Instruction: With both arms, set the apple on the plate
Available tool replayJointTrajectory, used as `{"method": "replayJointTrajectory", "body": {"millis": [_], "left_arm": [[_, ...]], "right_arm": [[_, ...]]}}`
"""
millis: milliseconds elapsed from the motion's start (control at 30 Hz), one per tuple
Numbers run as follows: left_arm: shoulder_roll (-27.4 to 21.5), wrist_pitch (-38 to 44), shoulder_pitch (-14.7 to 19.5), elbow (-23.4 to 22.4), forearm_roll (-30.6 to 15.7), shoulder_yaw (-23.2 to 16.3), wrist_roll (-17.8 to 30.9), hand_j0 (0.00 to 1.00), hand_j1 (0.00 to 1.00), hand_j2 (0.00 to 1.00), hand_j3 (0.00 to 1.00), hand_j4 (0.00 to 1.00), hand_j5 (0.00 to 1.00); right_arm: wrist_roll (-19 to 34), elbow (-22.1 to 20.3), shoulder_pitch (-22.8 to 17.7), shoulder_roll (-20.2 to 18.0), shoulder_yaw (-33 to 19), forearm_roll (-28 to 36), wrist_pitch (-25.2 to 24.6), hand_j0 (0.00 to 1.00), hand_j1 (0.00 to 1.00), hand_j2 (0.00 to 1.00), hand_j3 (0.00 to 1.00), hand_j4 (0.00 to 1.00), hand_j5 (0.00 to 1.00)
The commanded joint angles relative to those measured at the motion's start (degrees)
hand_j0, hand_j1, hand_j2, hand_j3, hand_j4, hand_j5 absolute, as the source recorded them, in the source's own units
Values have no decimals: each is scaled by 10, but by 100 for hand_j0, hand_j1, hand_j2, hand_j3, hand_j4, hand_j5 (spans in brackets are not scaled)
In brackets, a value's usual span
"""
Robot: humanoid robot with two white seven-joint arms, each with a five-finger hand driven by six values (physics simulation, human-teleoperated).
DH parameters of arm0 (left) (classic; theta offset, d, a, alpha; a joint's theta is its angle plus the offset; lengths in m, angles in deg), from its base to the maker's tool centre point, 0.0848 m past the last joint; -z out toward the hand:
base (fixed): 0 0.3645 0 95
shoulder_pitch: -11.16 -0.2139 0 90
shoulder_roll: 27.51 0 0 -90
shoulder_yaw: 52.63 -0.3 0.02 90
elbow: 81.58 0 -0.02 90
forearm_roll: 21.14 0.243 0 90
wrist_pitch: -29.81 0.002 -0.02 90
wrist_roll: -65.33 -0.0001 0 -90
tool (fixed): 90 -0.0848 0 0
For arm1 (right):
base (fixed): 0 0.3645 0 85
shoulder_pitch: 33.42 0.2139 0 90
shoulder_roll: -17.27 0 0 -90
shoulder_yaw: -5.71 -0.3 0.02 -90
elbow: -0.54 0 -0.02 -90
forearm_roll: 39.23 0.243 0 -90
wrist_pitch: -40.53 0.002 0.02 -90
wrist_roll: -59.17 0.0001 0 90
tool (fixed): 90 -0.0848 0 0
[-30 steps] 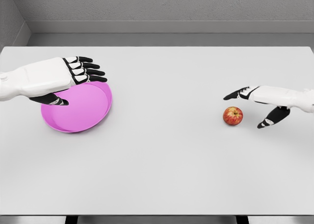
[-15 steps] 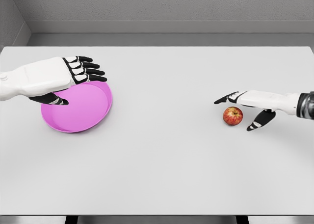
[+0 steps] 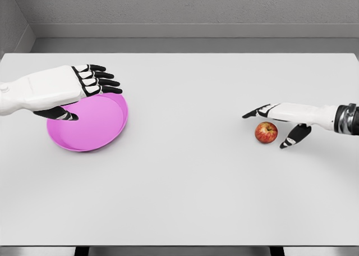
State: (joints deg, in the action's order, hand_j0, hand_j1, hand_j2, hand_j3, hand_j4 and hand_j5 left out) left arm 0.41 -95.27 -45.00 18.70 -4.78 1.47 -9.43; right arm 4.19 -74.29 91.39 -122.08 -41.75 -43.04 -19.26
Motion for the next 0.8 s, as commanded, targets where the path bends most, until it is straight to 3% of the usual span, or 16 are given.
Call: {"method": "replayJointTrajectory", "body": {"millis": [0, 133, 233, 667, 767], "left_arm": [[-1, 1, 0, -1, -4, 0, 0, 100, 100, 100, 100, 100, 100], [-1, 1, 0, -1, -4, 0, 0, 100, 100, 100, 100, 100, 100], [-1, 1, 0, -1, -4, 0, 0, 100, 100, 100, 100, 100, 100], [-1, 1, 0, -1, -4, 0, 0, 100, 100, 100, 100, 100, 100], [-1, 1, 0, 0, -4, 0, 10, 100, 100, 100, 100, 100, 100]], "right_arm": [[0, 2, 0, 0, 0, 3, -2, 98, 98, 98, 98, 98, 98], [0, 2, 0, 2, 0, 3, -2, 91, 91, 91, 91, 91, 91], [0, 2, 0, 5, 0, 3, -2, 75, 75, 75, 75, 75, 75], [0, 1, 0, 8, -1, 6, 3, 50, 50, 50, 50, 50, 50], [0, -2, 2, 21, -1, 12, 32, 45, 45, 45, 45, 45, 45]]}}
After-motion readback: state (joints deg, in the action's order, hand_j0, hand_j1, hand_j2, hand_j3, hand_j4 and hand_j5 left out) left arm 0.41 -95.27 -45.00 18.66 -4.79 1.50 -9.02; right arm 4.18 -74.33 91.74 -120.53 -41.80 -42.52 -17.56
